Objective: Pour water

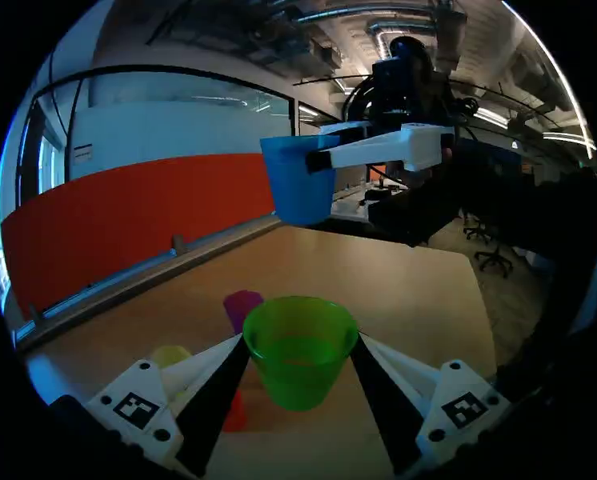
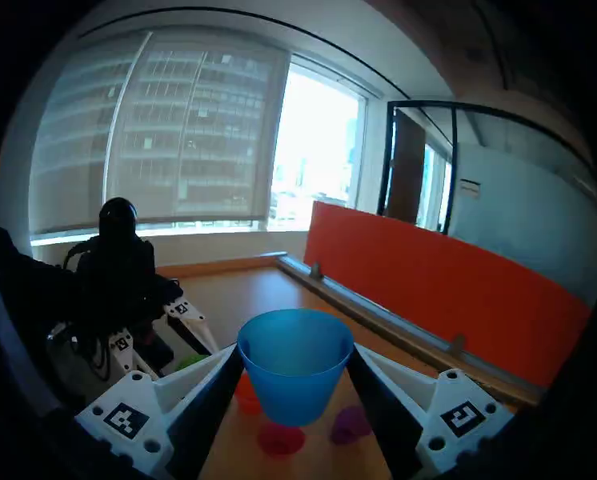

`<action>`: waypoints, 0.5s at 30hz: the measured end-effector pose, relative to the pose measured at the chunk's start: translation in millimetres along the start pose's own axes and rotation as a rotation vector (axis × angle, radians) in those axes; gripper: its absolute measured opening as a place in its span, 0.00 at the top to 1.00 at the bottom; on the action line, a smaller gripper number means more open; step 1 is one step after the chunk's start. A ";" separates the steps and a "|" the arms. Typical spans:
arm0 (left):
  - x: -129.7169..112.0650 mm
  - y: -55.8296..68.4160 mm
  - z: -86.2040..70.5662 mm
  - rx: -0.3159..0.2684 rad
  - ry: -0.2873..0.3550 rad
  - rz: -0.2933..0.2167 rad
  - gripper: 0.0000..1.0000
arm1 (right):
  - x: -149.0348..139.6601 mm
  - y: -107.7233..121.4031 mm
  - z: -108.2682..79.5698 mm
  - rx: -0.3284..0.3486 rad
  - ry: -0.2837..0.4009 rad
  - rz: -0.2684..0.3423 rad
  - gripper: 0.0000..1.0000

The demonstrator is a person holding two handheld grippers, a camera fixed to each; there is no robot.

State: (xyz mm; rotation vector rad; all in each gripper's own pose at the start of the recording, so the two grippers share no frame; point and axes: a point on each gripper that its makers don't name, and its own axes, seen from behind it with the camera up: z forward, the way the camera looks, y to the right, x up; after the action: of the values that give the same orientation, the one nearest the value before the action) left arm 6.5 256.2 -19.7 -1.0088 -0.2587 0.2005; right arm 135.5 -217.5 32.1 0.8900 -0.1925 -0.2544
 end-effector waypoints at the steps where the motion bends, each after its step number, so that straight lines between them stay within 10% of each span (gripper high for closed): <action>1: -2.9 -0.2 0.7 0.000 -0.010 0.003 0.13 | -2.4 1.0 -0.1 0.001 -0.005 0.003 0.09; 15: -39.3 -4.2 12.5 -0.001 -0.127 0.011 0.13 | -48.8 16.4 0.8 -0.005 -0.111 0.013 0.09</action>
State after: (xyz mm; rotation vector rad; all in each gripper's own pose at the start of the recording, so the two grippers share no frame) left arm -34.6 252.9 -14.5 -0.9999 -0.3694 0.2747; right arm 91.1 -193.6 42.5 0.8698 -0.3005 -0.2923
